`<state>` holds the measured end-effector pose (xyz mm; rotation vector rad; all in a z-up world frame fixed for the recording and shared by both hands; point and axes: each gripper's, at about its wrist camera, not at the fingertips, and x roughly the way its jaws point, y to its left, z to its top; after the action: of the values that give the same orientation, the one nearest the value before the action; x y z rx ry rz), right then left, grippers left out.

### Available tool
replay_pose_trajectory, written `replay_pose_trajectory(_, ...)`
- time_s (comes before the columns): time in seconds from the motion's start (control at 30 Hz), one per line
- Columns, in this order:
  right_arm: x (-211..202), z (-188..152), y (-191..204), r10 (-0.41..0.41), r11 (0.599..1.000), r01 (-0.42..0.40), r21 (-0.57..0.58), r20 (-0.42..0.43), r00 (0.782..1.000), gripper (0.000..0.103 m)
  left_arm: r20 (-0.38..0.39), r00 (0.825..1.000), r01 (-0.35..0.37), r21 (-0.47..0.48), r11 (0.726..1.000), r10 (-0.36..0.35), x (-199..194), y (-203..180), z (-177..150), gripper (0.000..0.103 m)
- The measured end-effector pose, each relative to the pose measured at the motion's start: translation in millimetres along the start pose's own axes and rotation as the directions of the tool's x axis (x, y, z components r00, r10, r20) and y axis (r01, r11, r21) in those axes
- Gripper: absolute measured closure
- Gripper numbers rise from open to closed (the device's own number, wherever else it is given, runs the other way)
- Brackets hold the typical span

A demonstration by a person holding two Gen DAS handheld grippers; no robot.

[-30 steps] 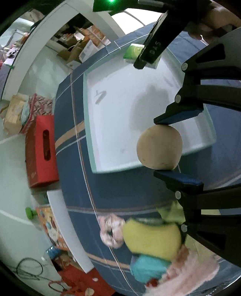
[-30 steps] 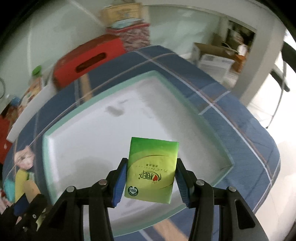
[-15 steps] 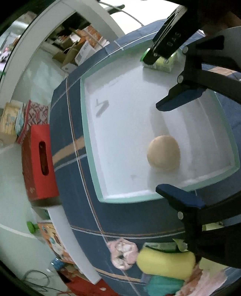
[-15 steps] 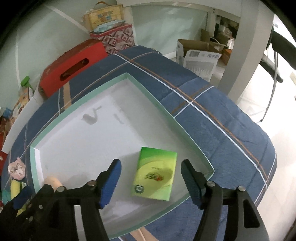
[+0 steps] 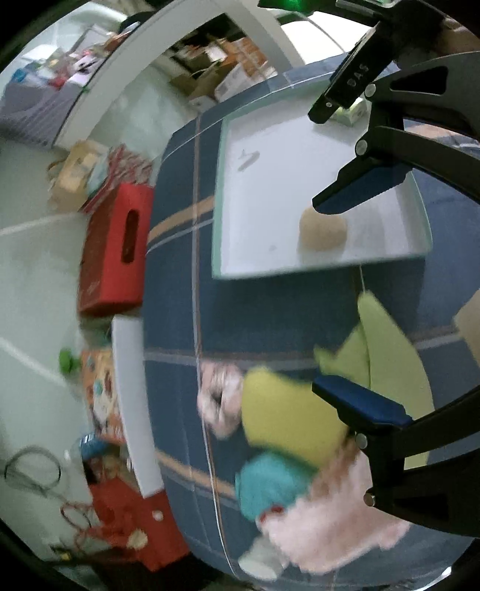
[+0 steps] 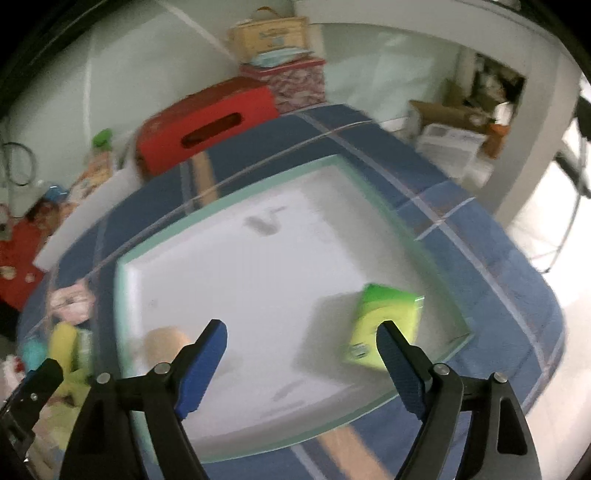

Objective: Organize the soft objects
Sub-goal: 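Lift both open tools away from the tray toward the soft items, then grasp the lime-green cloth with the right tool while the left reaches the pink towel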

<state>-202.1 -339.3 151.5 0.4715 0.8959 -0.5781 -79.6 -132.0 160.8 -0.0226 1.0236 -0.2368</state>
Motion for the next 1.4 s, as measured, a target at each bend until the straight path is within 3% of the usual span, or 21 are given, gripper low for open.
replay_pose_trajectory(0.1, -6.3, -3.7, 14.1, 0.069, 0.997, -0.069, -0.019, 0.005, 0.998, 0.017, 0.011, 0.999, -0.051, -0.052, 0.997, 0.052, -8.7, 28.7, -0.5, 0.013)
replay_pose_trajectory(0.27, -16.8, -13.4, 45.0, 0.095, 0.992, -0.093, -0.088, 0.021, 0.995, 0.017, 0.034, 0.996, -0.076, -0.131, 0.988, 0.081, -19.0, 77.2, -9.0, 0.013)
replay_pose_trajectory(0.37, -23.9, -20.8, 66.3, 0.124, 0.984, -0.119, -0.13, 0.027, 0.992, 0.017, 0.053, 0.996, -0.07, -0.151, 0.986, 0.078, -23.2, 100.5, -12.7, 0.009)
replay_pose_trajectory(0.4, -25.6, -22.2, 72.0, 0.131, 0.982, -0.125, -0.142, 0.03, 0.991, 0.017, 0.06, 0.995, -0.073, -0.165, 0.984, 0.084, -24.1, 106.1, -14.8, 0.0)
replay_pose_trajectory(0.63, -32.5, -44.4, 118.8, 0.213, 0.951, -0.209, -0.229, -0.008, 0.977, 0.017, 0.097, 0.993, -0.043, -0.267, 0.963, 0.071, -23.7, 152.4, -28.2, 0.0)
replay_pose_trajectory(1.17, -29.2, -99.3, 191.3, 0.21, 0.888, -0.224, -0.401, -0.08, 0.974, 0.017, 0.118, 0.988, -0.043, -0.388, 0.921, 0.096, -19.4, 226.0, -55.7, 0.0)
replay_pose_trajectory(1.23, -30.0, -102.7, 196.0, 0.228, 0.875, -0.238, -0.421, -0.074, 0.971, 0.015, 0.112, 0.988, -0.051, -0.389, 0.92, 0.103, -17.1, 231.2, -56.7, 0.0)
replay_pose_trajectory(1.3, -29.9, -104.5, 197.7, 0.236, 0.87, -0.239, -0.431, -0.061, 0.97, 0.0, 0.114, 0.988, -0.05, -0.385, 0.922, 0.101, -14.7, 233.6, -57.0, 0.0)
replay_pose_trajectory(1.4, -26.6, -105.2, 197.2, 0.265, 0.864, -0.267, -0.427, -0.066, 0.962, 0.0, 0.115, 0.988, -0.052, -0.363, 0.93, 0.1, -11.1, 232.9, -55.6, 0.0)
